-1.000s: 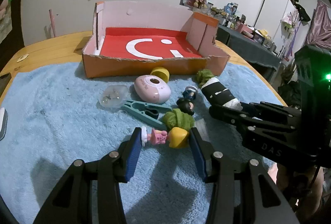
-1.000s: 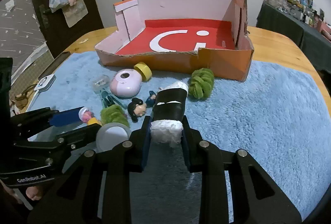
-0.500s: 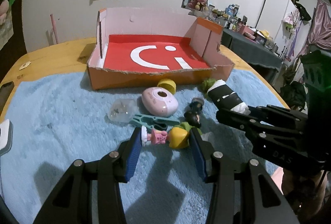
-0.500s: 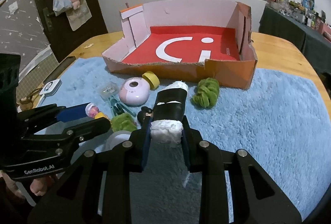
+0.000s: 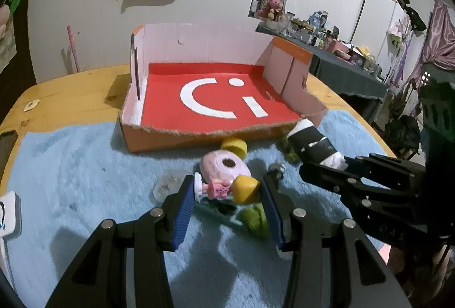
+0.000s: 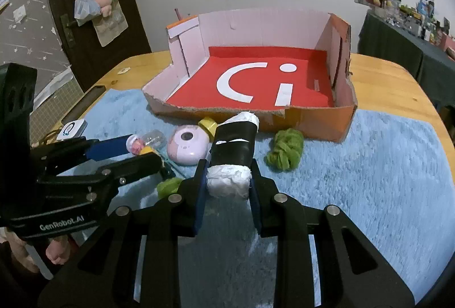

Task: Organize objects
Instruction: 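Carry the pink figurine with the left tool while the right tool carries the roll into the box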

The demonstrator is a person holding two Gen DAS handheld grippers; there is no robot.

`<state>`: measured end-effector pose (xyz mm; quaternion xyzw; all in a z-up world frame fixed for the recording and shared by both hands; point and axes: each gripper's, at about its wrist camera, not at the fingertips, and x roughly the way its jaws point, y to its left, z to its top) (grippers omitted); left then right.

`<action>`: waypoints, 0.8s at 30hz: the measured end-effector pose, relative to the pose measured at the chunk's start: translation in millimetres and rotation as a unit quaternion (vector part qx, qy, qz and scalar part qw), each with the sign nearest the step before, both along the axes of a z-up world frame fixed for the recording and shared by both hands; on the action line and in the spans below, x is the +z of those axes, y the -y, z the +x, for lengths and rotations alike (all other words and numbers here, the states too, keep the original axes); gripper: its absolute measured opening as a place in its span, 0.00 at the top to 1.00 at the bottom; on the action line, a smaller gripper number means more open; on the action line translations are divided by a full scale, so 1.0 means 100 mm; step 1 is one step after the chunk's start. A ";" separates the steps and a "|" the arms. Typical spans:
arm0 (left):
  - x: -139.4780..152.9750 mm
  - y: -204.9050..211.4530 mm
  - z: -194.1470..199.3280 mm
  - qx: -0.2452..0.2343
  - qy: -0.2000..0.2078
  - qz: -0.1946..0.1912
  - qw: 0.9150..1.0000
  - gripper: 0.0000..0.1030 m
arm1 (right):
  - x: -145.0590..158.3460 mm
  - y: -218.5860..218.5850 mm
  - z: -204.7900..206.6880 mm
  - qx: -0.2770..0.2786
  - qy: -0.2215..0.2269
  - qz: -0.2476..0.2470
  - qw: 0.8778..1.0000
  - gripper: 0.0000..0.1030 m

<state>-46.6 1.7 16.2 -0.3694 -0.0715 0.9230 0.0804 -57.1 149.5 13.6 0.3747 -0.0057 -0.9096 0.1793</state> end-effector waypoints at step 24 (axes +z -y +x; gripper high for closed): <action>0.14 0.14 -0.59 0.010 0.002 0.000 1.000 0.53 | 0.19 0.00 -0.42 -0.002 -0.003 -0.002 1.000 0.76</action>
